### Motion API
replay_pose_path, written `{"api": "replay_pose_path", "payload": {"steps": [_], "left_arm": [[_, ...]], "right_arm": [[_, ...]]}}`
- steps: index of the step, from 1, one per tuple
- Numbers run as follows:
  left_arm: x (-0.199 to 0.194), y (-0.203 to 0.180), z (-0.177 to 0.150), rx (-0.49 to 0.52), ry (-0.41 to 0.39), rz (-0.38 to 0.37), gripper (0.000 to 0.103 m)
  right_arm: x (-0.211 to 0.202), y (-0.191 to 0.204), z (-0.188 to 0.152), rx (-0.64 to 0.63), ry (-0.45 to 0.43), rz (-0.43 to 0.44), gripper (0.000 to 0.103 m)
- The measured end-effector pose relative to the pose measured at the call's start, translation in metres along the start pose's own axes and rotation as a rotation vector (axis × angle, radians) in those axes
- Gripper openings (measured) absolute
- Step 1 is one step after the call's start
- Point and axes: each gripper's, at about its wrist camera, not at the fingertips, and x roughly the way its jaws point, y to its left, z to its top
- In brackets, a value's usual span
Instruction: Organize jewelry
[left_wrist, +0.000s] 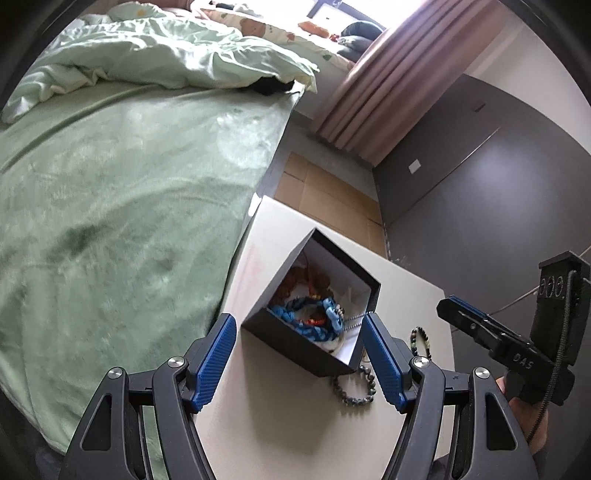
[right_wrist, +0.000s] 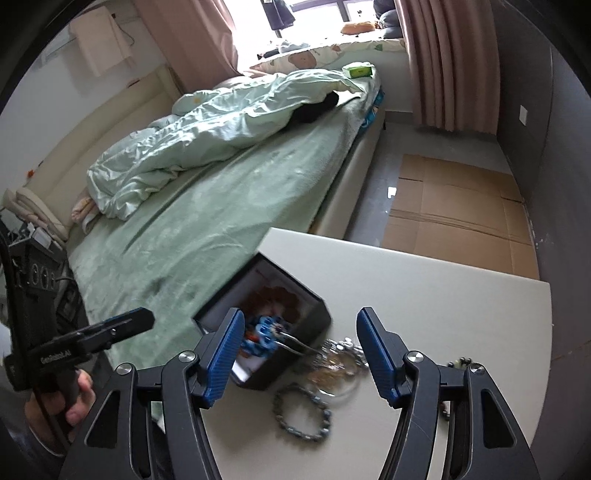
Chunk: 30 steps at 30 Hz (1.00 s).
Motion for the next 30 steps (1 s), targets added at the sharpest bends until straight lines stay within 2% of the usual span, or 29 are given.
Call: {"api": "replay_pose_path", "payload": {"steps": [11, 20, 30], "left_arm": [[0.009, -0.002, -0.02, -0.028, 0.034, 0.035, 0.071], [0.014, 0.002, -0.027, -0.052, 0.056, 0.062, 0.071], [0.025, 0.012, -0.038, -0.105, 0.091, 0.081, 0.071]], "right_arm": [[0.04, -0.027, -0.018, -0.034, 0.117, 0.018, 0.042], [0.081, -0.037, -0.024, -0.1, 0.211, 0.001, 0.038], [0.1, -0.037, -0.026, -0.171, 0.256, 0.007, 0.038]]}}
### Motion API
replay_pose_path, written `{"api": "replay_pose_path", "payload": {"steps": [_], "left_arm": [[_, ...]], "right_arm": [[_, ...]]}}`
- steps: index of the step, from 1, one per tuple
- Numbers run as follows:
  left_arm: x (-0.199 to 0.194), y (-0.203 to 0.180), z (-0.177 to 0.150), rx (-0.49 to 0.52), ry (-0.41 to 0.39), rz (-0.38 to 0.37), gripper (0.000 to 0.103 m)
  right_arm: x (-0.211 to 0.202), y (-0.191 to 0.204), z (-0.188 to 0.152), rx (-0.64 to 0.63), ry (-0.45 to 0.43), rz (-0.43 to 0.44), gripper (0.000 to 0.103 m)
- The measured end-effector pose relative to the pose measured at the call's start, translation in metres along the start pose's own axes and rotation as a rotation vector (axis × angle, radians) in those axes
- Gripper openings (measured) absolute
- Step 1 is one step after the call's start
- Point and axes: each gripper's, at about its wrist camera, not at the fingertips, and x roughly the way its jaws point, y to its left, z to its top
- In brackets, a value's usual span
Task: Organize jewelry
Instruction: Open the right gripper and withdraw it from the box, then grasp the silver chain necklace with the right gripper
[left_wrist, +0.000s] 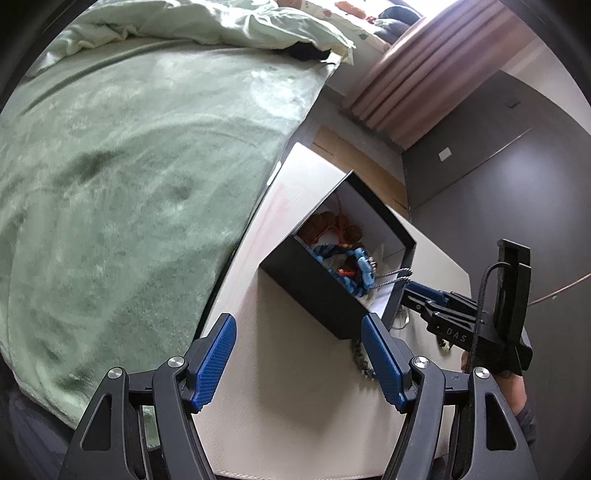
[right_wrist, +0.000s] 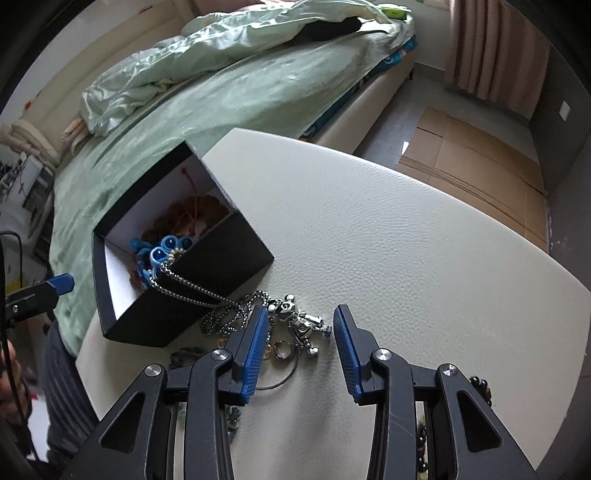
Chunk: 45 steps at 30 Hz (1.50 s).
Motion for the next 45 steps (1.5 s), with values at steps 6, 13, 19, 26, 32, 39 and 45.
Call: {"api": "replay_pose_path", "payload": {"steps": [6, 13, 19, 26, 32, 39, 45], "left_arm": [[0.01, 0.001, -0.01, -0.023, 0.035, 0.0, 0.071], [0.024, -0.015, -0.022, 0.011, 0.074, -0.013, 0.071], [0.036, -0.038, -0.033, 0.06, 0.091, -0.028, 0.071], [0.052, -0.063, -0.043, 0.128, 0.083, 0.0, 0.071], [0.067, -0.077, -0.049, 0.152, 0.061, 0.062, 0.061], [0.071, -0.086, -0.052, 0.203, 0.002, 0.192, 0.026], [0.064, -0.071, -0.054, 0.184, 0.013, 0.146, 0.008]], "right_arm": [[0.0, -0.004, -0.002, -0.029, -0.017, -0.019, 0.025], [-0.009, -0.015, -0.018, 0.023, -0.022, -0.002, 0.019], [-0.025, -0.026, -0.031, 0.114, -0.052, 0.008, 0.001], [-0.036, -0.028, -0.042, 0.149, -0.059, -0.01, 0.001], [-0.042, -0.025, -0.033, 0.12, -0.092, -0.02, 0.041], [-0.017, -0.019, -0.025, 0.039, -0.023, -0.025, 0.041], [-0.009, -0.013, -0.019, 0.004, -0.025, -0.032, 0.041]]}}
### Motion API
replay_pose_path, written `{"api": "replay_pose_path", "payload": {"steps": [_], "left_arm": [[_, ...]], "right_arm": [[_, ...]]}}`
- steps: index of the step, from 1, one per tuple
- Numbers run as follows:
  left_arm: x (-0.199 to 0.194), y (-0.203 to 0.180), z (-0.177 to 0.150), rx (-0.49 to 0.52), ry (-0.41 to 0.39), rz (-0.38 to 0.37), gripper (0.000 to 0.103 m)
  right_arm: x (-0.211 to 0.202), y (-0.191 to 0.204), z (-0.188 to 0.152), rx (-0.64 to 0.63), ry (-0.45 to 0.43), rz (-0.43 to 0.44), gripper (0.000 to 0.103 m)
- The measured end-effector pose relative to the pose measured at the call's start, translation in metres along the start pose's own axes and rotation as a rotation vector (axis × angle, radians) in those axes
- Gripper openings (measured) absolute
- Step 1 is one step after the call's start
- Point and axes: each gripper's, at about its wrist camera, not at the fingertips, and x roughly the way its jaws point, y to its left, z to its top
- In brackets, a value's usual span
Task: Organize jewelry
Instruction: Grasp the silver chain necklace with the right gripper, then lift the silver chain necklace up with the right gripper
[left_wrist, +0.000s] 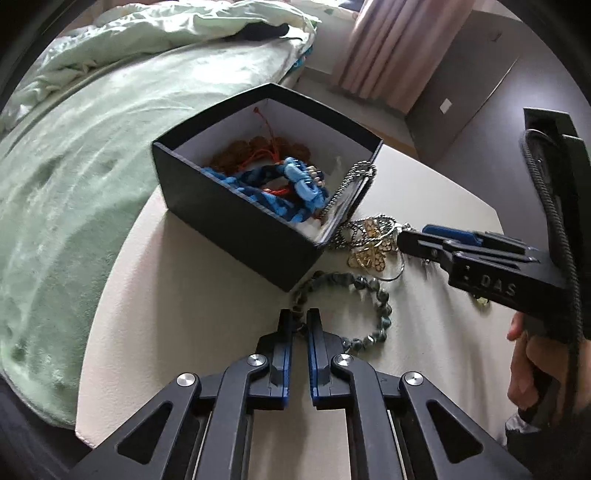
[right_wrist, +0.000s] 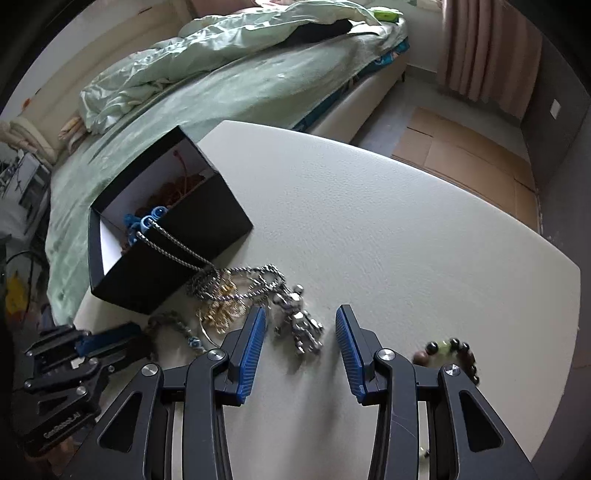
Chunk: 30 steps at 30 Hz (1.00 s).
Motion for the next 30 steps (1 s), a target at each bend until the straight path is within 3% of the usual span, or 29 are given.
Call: {"api": "replay_pose_path", "payload": {"steps": [6, 8, 15, 22, 24, 26, 28, 30], "left_arm": [[-0.008, 0.025, -0.003, -0.044, -0.001, -0.036, 0.004], [-0.012, 0.03, -0.003, -0.047, -0.014, -0.042, 0.0], [-0.026, 0.038, 0.001, -0.043, -0.031, -0.08, 0.0], [-0.02, 0.033, 0.01, -0.019, 0.031, -0.123, 0.002], [-0.013, 0.025, 0.015, -0.014, 0.065, -0.13, 0.009], [-0.008, 0.023, 0.015, -0.021, 0.074, -0.133, 0.026], [-0.008, 0.021, 0.013, -0.028, 0.062, -0.124, 0.053], [-0.006, 0.018, 0.013, -0.025, 0.053, -0.103, 0.056]], "right_arm": [[0.005, 0.013, 0.004, -0.083, 0.019, -0.064, 0.04], [0.004, 0.015, 0.003, -0.084, 0.028, -0.02, 0.017], [-0.002, 0.019, -0.006, -0.079, 0.028, -0.018, 0.016], [-0.028, 0.013, -0.014, -0.017, -0.029, -0.003, 0.015], [-0.039, 0.01, -0.015, 0.001, -0.053, -0.003, 0.015], [-0.052, 0.006, -0.015, 0.019, -0.075, -0.001, 0.015], [-0.063, 0.004, -0.013, 0.03, -0.094, 0.01, 0.015], [-0.073, 0.005, -0.009, 0.031, -0.112, 0.013, 0.015]]}}
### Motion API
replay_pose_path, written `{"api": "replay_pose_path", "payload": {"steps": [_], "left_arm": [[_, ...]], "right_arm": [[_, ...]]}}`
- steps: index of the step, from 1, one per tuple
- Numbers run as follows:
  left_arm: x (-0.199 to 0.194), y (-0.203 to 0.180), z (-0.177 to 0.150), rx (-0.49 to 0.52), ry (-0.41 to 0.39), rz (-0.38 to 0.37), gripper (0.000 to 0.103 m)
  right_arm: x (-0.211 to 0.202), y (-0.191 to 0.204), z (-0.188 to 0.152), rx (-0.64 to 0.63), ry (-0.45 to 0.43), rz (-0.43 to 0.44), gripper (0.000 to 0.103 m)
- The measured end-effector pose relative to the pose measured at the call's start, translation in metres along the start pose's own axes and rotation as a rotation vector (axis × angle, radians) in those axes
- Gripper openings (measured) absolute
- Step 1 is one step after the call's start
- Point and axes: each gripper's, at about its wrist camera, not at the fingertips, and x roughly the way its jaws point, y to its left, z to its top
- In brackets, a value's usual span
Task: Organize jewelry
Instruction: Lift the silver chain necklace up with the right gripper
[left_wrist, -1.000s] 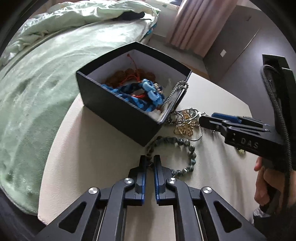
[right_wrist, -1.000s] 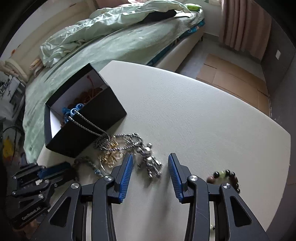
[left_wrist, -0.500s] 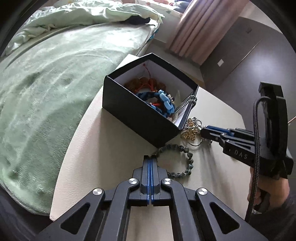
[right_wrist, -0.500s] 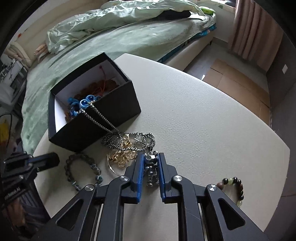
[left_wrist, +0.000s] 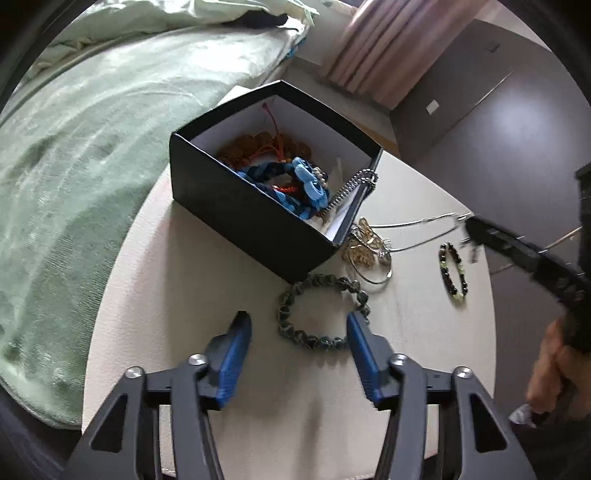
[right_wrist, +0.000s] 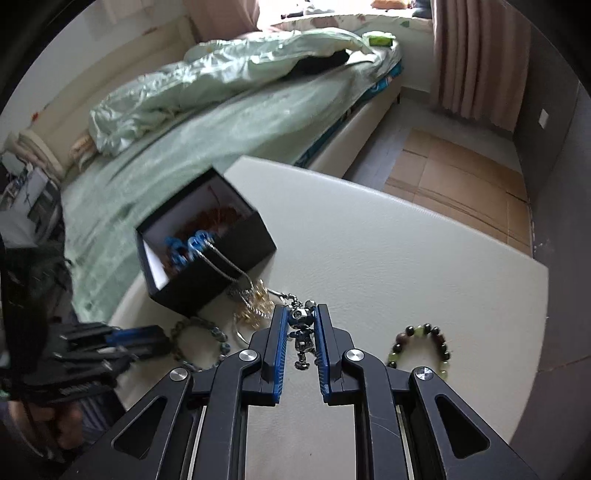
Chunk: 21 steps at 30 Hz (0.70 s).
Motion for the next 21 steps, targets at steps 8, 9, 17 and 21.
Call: {"api": "replay_pose_path", "payload": {"steps": [8, 9, 17, 21], "left_arm": [[0.016, -0.021, 0.0, 0.085, 0.011, 0.15, 0.049], [0.017, -0.024, 0.0, 0.102, 0.013, 0.182, 0.043], [0.011, -0.006, 0.002, 0.123, 0.035, 0.21, 0.008], [-0.003, 0.004, 0.002, 0.119, 0.013, 0.178, 0.008]], "right_arm": [[-0.028, 0.006, 0.012, -0.007, -0.057, -0.013, 0.015], [-0.031, 0.008, 0.013, -0.007, -0.062, -0.014, 0.015], [-0.039, 0.02, 0.017, -0.022, -0.092, -0.005, 0.015], [-0.042, 0.029, 0.021, -0.034, -0.109, 0.007, 0.015]]}}
